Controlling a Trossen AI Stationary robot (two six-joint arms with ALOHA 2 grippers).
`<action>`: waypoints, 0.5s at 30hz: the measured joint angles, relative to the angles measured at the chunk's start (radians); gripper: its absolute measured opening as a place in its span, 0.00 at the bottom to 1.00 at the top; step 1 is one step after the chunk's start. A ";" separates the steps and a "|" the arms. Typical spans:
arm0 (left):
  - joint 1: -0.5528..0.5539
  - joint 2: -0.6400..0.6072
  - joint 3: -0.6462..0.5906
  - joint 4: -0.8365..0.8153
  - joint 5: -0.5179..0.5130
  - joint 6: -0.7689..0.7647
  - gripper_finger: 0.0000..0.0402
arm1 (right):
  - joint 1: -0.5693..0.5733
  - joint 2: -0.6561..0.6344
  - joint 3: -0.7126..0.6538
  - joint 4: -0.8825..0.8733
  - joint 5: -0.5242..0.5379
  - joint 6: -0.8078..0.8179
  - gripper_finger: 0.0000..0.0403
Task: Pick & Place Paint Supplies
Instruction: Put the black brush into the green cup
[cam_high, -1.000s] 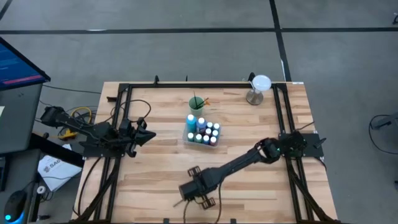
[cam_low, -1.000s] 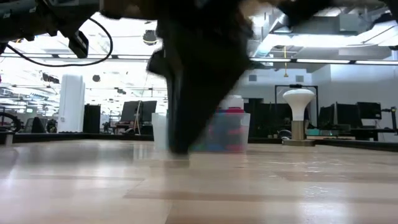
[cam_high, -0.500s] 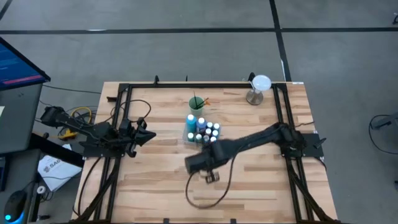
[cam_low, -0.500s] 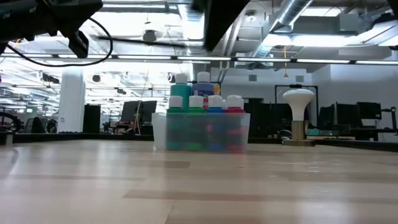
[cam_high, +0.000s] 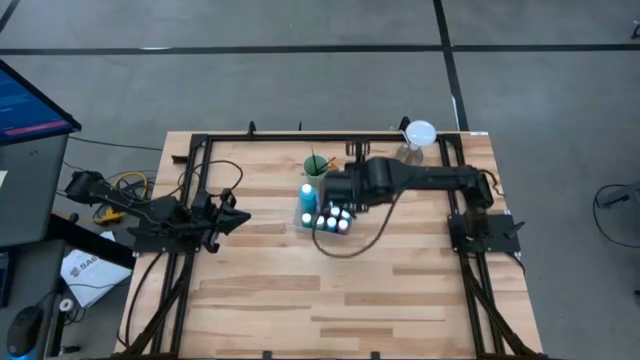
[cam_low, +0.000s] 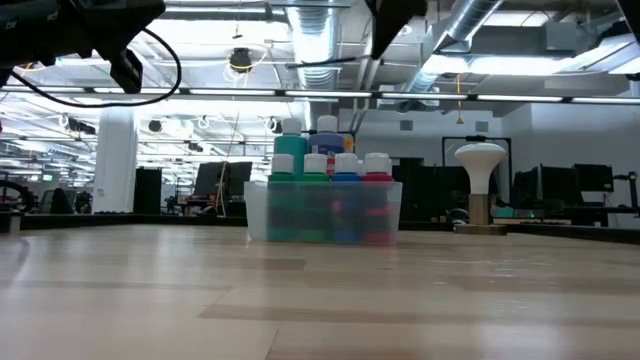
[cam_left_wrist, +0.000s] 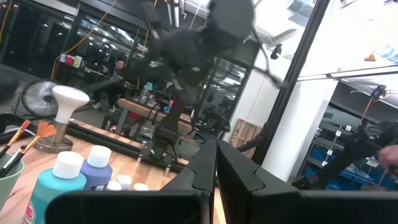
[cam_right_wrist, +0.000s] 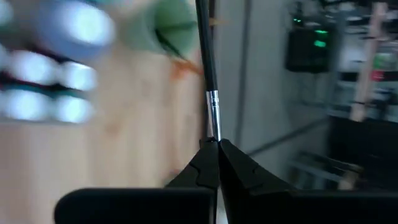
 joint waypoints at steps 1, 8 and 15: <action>0.000 0.000 0.000 0.000 0.000 0.000 0.02 | -0.018 0.001 -0.001 0.001 0.030 -0.028 0.00; 0.000 0.000 0.000 0.001 -0.001 0.000 0.02 | -0.104 0.040 -0.001 0.004 0.210 -0.277 0.00; 0.000 0.000 0.000 0.001 -0.001 0.000 0.02 | -0.126 0.133 -0.002 0.008 0.331 -0.489 0.00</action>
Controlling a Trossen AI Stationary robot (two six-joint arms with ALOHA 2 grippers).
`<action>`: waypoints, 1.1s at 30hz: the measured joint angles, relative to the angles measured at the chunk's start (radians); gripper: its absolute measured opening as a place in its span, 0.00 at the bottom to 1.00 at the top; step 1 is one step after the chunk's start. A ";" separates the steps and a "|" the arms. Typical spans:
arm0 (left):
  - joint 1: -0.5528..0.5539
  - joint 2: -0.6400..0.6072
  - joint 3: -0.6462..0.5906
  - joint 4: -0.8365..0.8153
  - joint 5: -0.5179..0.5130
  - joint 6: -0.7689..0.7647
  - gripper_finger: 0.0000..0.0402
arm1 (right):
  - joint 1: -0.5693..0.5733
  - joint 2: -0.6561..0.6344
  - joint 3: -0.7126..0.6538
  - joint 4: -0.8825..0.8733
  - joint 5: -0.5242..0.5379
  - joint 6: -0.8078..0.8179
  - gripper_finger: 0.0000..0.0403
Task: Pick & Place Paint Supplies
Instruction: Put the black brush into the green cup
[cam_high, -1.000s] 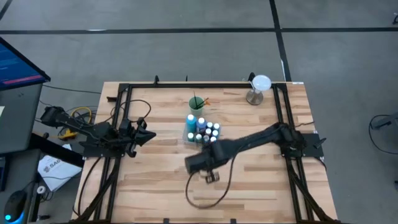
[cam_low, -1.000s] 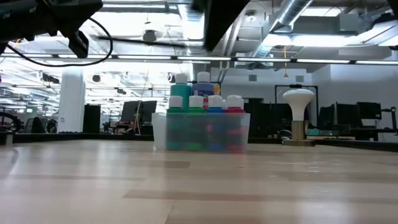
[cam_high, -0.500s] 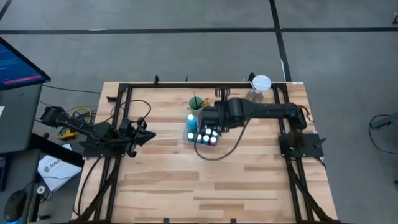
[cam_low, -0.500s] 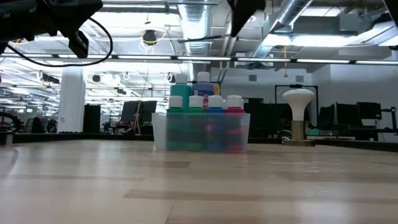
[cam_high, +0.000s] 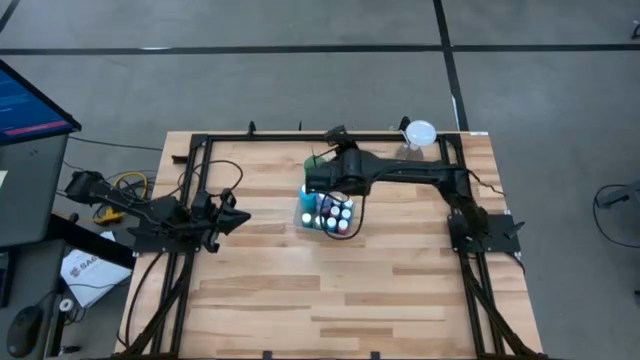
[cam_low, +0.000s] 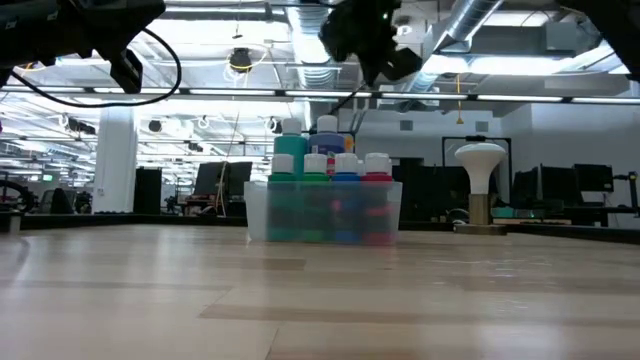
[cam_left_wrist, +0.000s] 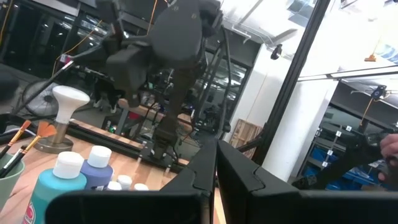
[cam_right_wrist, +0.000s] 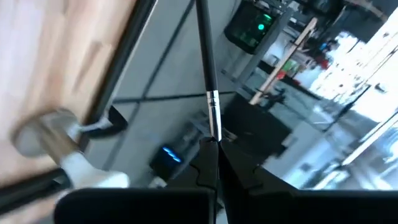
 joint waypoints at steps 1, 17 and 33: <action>0.000 0.000 0.000 0.000 0.000 0.000 0.02 | -0.002 0.012 0.000 0.000 0.015 -0.027 0.00; 0.000 0.000 0.000 0.000 0.000 0.000 0.02 | -0.045 0.097 0.002 0.080 0.043 -0.151 0.00; 0.000 0.000 0.000 -0.001 0.000 0.000 0.02 | -0.076 0.149 0.001 0.123 0.016 -0.191 0.00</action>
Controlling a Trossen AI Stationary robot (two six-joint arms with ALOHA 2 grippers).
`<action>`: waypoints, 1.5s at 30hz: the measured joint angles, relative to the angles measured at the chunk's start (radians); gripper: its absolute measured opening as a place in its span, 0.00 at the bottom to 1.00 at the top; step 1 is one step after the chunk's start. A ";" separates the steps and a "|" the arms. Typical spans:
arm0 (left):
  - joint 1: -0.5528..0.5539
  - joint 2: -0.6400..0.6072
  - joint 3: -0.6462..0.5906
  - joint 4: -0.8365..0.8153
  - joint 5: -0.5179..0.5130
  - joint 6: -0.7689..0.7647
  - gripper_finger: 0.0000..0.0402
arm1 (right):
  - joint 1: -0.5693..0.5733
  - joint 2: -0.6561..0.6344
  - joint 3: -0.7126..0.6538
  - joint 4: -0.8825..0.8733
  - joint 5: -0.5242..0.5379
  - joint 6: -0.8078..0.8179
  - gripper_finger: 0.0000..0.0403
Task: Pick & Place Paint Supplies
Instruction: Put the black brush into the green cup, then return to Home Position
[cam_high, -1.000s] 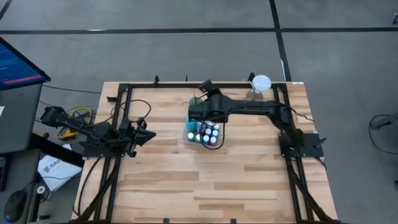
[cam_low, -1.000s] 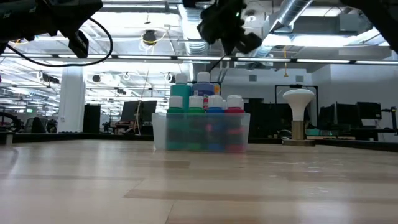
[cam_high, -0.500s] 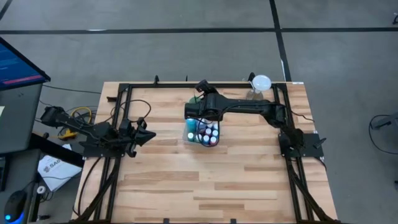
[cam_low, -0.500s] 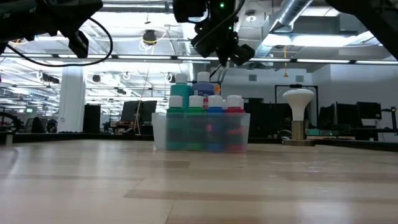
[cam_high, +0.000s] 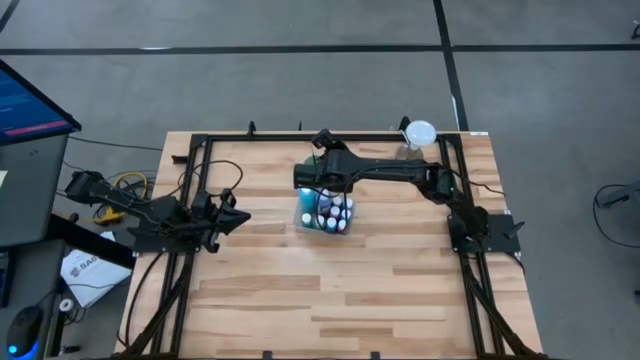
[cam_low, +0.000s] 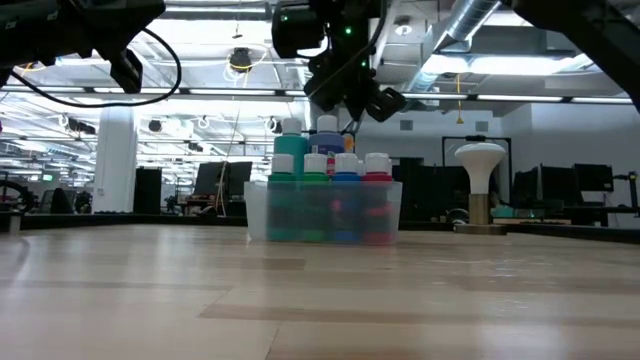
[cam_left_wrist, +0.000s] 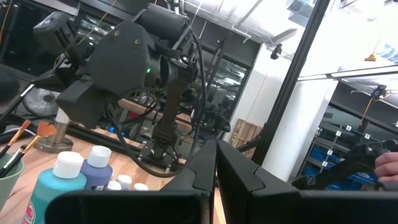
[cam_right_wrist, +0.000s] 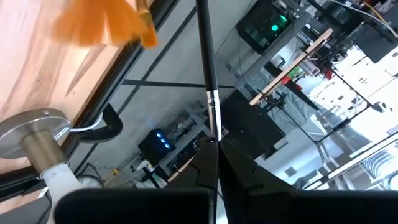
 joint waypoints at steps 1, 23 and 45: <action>0.000 0.000 0.000 0.000 0.000 0.000 0.02 | 0.000 -0.001 0.000 0.004 0.000 -0.004 0.00; 0.000 0.000 0.000 0.000 0.000 0.000 0.02 | 0.000 -0.010 0.000 0.006 -0.098 0.021 0.26; 0.000 0.000 0.000 0.001 0.000 0.000 0.02 | 0.160 -0.780 -0.032 0.022 -0.550 0.711 0.25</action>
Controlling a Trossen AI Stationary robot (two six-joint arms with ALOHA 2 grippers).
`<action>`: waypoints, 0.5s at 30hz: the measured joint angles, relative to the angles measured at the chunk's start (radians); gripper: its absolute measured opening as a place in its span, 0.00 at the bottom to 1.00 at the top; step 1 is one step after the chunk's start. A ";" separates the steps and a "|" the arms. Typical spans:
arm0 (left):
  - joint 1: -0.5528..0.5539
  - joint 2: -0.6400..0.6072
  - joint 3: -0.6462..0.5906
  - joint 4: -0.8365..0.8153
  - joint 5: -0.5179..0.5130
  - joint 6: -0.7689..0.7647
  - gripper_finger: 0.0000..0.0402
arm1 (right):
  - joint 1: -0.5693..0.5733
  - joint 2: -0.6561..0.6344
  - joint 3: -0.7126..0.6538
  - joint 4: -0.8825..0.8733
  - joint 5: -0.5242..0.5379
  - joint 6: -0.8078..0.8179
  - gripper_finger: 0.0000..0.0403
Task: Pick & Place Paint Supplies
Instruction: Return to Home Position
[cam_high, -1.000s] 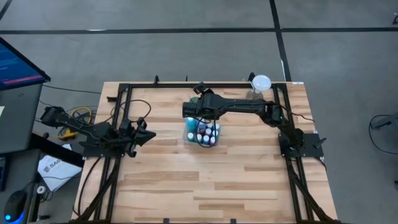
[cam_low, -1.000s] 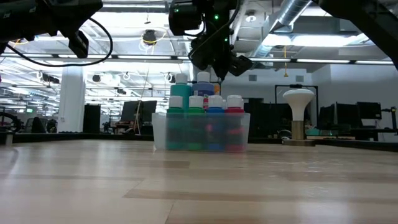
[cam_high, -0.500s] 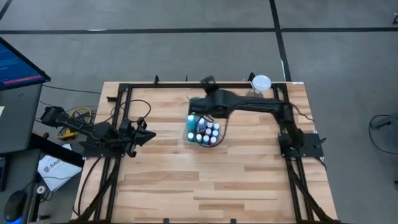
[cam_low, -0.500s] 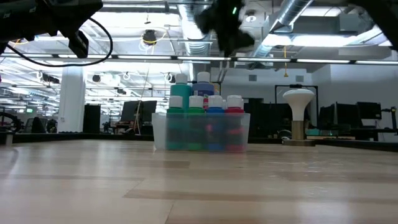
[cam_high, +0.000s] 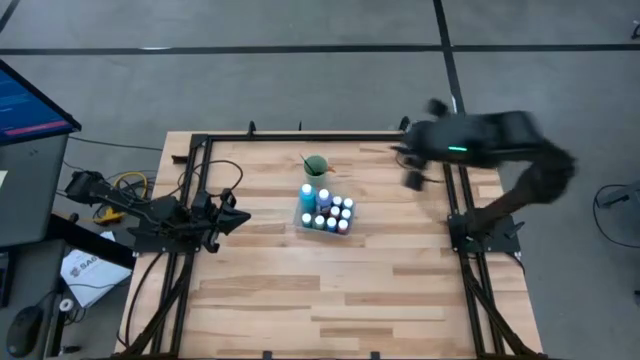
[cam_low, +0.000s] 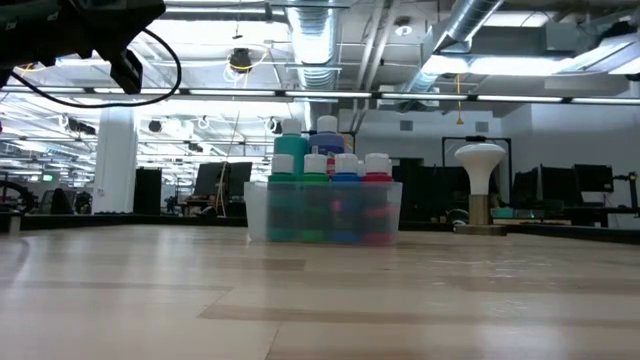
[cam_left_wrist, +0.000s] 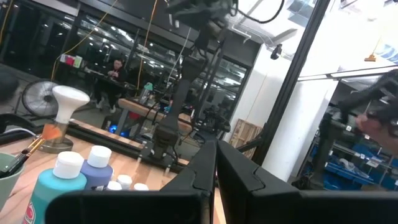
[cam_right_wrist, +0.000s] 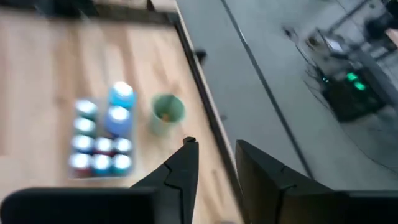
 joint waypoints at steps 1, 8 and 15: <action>0.000 0.000 0.000 0.000 0.000 0.000 0.02 | 0.026 -0.058 -0.026 0.006 -0.001 0.027 0.25; 0.000 0.000 0.000 0.000 0.000 0.000 0.02 | 0.201 -0.490 -0.383 0.083 0.013 0.321 0.23; 0.000 0.000 0.000 0.000 0.000 0.000 0.02 | 0.254 -0.904 -0.860 0.282 0.036 0.485 0.23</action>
